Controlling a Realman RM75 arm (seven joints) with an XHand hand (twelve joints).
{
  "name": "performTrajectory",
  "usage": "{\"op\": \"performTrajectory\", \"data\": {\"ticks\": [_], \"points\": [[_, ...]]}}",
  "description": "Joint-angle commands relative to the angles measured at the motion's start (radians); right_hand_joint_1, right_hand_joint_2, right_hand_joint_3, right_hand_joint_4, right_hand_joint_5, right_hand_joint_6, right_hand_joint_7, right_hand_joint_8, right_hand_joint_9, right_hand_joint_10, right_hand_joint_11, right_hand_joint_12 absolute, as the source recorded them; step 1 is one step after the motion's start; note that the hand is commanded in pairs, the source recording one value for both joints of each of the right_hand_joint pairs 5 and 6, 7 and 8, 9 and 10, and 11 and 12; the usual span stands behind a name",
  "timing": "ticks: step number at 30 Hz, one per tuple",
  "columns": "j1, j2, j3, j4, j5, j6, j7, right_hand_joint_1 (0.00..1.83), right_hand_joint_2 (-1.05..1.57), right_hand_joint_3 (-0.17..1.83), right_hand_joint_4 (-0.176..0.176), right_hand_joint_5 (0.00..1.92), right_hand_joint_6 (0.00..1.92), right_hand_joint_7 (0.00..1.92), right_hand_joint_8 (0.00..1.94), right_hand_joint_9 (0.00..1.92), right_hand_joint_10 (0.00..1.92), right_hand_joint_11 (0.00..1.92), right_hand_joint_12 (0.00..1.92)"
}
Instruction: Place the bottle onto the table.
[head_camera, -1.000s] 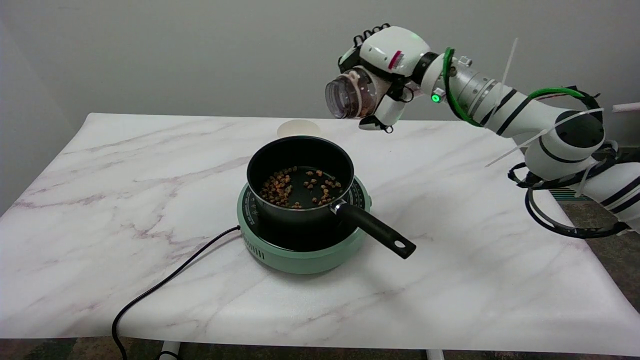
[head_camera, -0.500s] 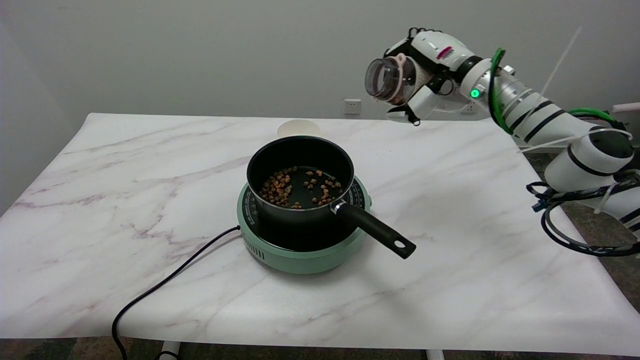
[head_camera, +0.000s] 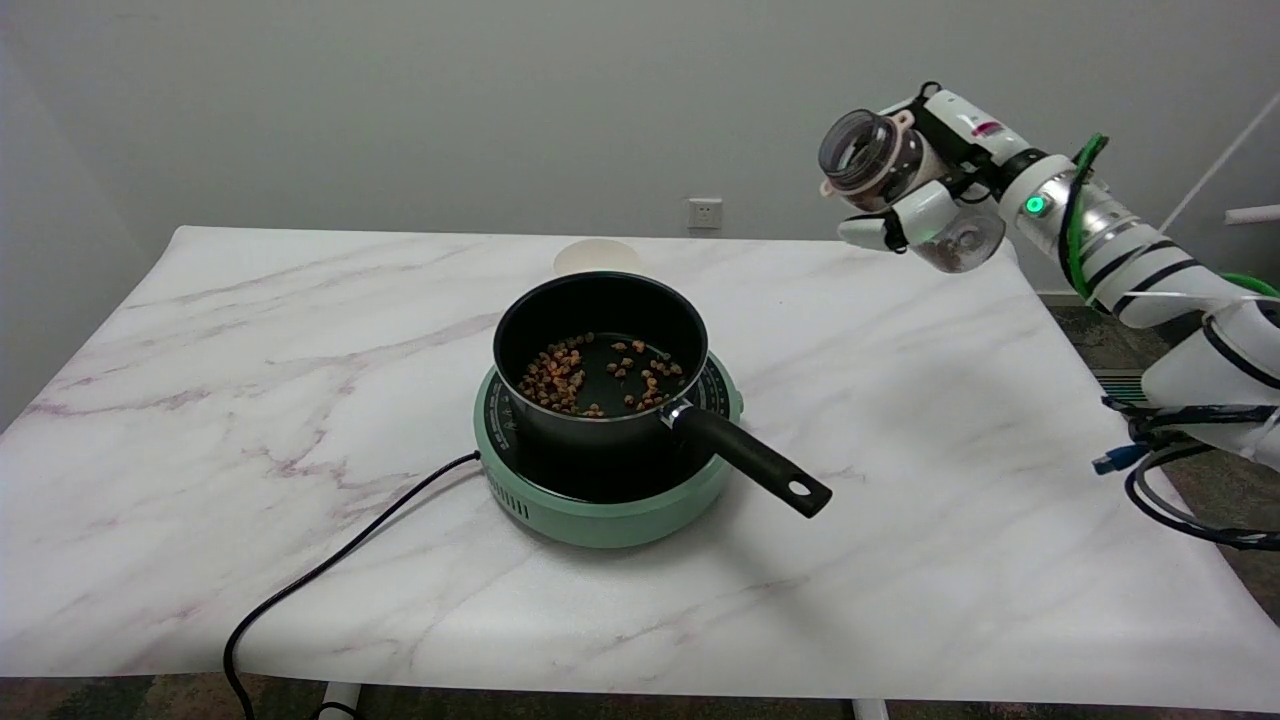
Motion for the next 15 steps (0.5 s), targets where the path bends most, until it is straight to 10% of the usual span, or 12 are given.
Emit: {"op": "performTrajectory", "data": {"ticks": [1,15], "points": [[-0.118,-0.014,0.138,-0.267,0.337,0.226,0.000,1.47,1.06,0.85,0.000,1.92,1.92,1.92,1.92,1.37,1.37,1.22,1.22],[-0.084,-0.068,0.058,-0.487,0.570,0.409,0.000,1.46,1.11,0.82,0.000,1.92,1.92,1.92,1.92,1.39,1.39,1.23,1.23]]}}
